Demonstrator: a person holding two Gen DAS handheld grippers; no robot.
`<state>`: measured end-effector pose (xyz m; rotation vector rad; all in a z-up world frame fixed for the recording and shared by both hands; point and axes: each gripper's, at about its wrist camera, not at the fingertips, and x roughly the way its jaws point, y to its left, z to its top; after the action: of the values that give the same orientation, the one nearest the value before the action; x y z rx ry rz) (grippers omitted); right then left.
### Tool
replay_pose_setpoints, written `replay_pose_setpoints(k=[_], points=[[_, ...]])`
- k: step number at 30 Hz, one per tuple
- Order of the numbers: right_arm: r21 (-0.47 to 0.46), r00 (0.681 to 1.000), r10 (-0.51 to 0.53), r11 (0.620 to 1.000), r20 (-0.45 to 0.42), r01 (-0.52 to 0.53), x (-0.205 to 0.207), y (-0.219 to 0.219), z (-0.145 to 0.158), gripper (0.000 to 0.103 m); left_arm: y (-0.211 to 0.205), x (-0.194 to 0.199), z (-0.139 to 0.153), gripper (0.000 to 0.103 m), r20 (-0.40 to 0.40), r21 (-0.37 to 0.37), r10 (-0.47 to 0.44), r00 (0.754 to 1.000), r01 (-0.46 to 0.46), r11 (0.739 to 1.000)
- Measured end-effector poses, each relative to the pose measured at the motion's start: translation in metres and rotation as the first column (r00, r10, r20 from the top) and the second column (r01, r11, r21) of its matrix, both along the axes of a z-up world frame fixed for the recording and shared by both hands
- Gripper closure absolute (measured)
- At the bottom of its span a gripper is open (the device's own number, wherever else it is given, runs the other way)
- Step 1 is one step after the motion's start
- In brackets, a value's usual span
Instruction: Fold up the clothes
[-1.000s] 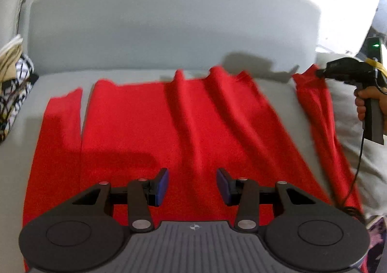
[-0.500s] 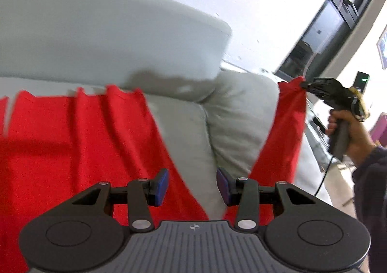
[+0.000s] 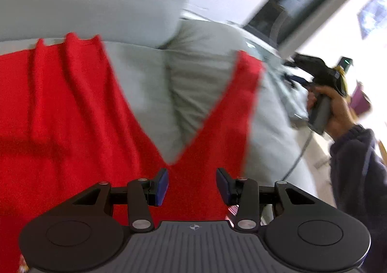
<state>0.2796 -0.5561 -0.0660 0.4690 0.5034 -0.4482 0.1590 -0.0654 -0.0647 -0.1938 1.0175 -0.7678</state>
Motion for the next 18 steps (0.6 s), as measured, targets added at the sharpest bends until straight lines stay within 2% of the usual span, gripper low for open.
replay_pose_setpoints(k=[1,5,7,9,11,13,16,18], points=[[0.001,1.0,0.01,1.0,0.007,-0.01,-0.013,0.004,0.012,0.049,0.001,-0.012,0.008,0.061,0.013,0.016,-0.047,0.999,0.047,0.999],[-0.038,0.998,0.066,0.997,0.0,-0.066,-0.059,0.022,0.05,0.042,-0.017,-0.061,0.005,0.061,0.084,0.161,-0.156,0.984,0.141,0.977],[-0.042,0.991,0.12,0.992,-0.053,-0.122,-0.074,0.028,0.052,0.041,-0.041,-0.08,-0.022,0.061,0.086,0.201,-0.202,0.976,0.181,0.963],[0.003,0.981,0.151,0.988,-0.117,-0.152,-0.08,0.03,0.035,0.041,-0.067,-0.097,-0.052,0.061,0.107,0.247,-0.245,0.964,0.213,0.945],[0.05,0.966,0.184,0.983,-0.18,-0.178,-0.086,0.032,0.018,0.041,-0.09,-0.108,-0.074,0.061,0.185,0.34,-0.283,0.941,0.209,0.917],[0.112,0.957,0.2,0.977,-0.21,-0.179,-0.091,0.031,-0.004,0.042,-0.1,-0.116,-0.085,0.06,0.242,0.391,-0.294,0.925,0.184,0.902],[0.167,0.956,0.218,0.968,-0.198,-0.187,-0.097,0.027,-0.023,0.042,-0.113,-0.124,-0.098,0.059,0.315,0.454,-0.318,0.894,0.152,0.878],[0.199,0.955,0.236,0.96,-0.182,-0.199,-0.1,0.024,-0.033,0.043,-0.124,-0.127,-0.101,0.06,0.348,0.502,-0.368,0.862,0.161,0.85]])
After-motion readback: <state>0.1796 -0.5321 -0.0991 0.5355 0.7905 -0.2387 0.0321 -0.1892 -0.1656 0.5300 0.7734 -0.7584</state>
